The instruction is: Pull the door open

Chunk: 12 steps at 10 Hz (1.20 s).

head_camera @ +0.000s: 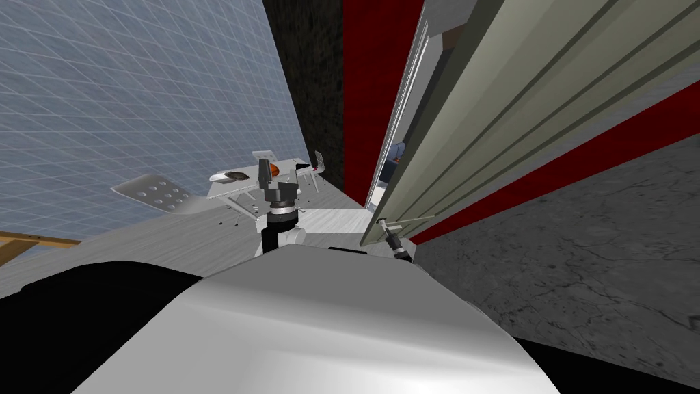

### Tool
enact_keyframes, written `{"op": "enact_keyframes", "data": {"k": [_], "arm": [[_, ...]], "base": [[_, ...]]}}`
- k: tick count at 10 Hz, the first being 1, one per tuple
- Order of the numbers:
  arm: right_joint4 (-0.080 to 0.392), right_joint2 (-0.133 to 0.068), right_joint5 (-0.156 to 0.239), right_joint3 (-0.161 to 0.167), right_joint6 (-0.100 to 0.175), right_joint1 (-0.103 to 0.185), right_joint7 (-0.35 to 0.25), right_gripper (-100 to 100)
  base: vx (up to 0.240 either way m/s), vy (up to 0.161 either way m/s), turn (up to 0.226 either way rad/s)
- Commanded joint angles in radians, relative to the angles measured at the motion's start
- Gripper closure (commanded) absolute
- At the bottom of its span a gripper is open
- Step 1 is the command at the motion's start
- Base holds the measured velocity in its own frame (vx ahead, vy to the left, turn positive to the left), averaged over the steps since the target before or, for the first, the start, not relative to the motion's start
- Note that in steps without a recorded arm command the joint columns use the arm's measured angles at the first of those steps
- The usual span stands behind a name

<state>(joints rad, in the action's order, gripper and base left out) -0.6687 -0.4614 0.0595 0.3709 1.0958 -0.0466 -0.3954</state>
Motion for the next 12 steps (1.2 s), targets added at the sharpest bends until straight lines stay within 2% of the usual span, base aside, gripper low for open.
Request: {"op": "enact_keyframes", "data": {"k": [1,3,8,10,11,12], "arm": [[0.012,-0.008,-0.002,0.006,0.030,-0.008,-0.003,100],[0.019,-0.014,-0.004,0.010,0.049,-0.013,-0.005,100],[0.068,-0.048,-0.013,0.035,0.167,-0.046,-0.018,100],[0.068,-0.048,-0.013,0.035,0.167,-0.046,-0.018,100],[0.080,-0.057,-0.015,0.041,0.197,-0.054,-0.021,100],[0.087,-0.061,-0.017,0.044,0.212,-0.059,-0.023,100]], "base": [[-0.006,0.002,0.019],[-0.001,-0.002,-0.005],[0.002,0.001,-0.009],[-0.001,-0.003,-0.009],[0.000,0.000,0.000],[0.005,0.000,-0.006]]}}
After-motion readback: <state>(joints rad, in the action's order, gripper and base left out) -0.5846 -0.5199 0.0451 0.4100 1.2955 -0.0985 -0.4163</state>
